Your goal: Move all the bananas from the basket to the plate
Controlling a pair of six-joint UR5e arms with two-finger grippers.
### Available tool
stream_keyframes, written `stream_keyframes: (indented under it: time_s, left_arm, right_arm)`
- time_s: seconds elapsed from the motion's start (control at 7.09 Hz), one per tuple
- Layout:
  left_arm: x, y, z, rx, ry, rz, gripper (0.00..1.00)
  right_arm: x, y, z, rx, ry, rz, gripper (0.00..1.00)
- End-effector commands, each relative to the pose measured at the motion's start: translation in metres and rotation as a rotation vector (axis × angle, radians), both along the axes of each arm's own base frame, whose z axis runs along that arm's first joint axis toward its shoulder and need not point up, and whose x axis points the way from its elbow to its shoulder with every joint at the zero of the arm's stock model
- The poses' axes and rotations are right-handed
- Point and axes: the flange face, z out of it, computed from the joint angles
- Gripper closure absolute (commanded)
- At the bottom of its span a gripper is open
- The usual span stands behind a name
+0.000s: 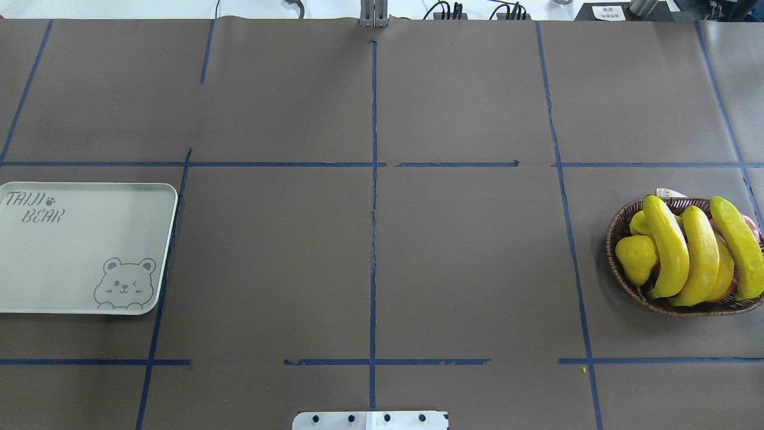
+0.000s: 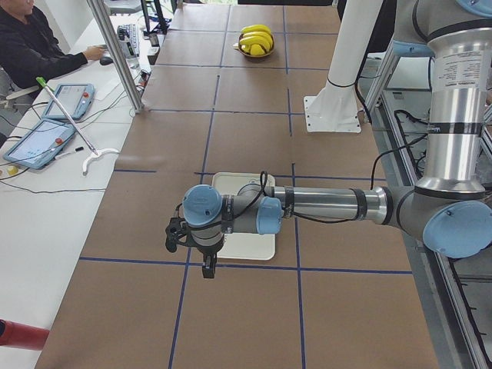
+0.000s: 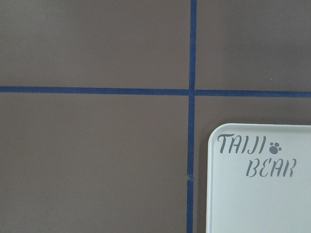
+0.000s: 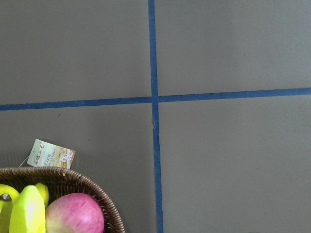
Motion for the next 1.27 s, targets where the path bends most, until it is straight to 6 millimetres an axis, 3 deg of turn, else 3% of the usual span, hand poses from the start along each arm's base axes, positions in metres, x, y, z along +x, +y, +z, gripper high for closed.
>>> stream_keyframes:
  time_s: [0.0,0.28,0.42,0.71,0.85,1.13]
  left_arm:
    - [0.002,-0.002,-0.001,0.017,0.001,-0.004,0.00]
    - [0.002,-0.008,-0.017,0.044,0.001,-0.005,0.00]
    - [0.002,-0.007,-0.007,0.021,0.004,-0.009,0.00]
    - [0.002,-0.007,-0.006,0.018,0.004,-0.013,0.00]
    - [0.002,-0.007,-0.008,0.023,0.003,-0.013,0.00]
    - [0.002,-0.003,-0.012,0.034,0.002,-0.012,0.00]
  right_arm:
    - [0.000,-0.010,-0.031,0.052,-0.002,0.009,0.00]
    - [-0.004,-0.010,-0.039,0.065,-0.004,0.003,0.00]
    - [-0.010,-0.007,-0.042,0.083,-0.005,-0.019,0.00]
    - [-0.024,-0.011,-0.049,0.084,-0.015,-0.040,0.00]
    - [-0.046,-0.018,-0.069,0.114,-0.019,-0.073,0.00]
    - [-0.082,-0.010,-0.115,0.122,-0.015,-0.077,0.01]
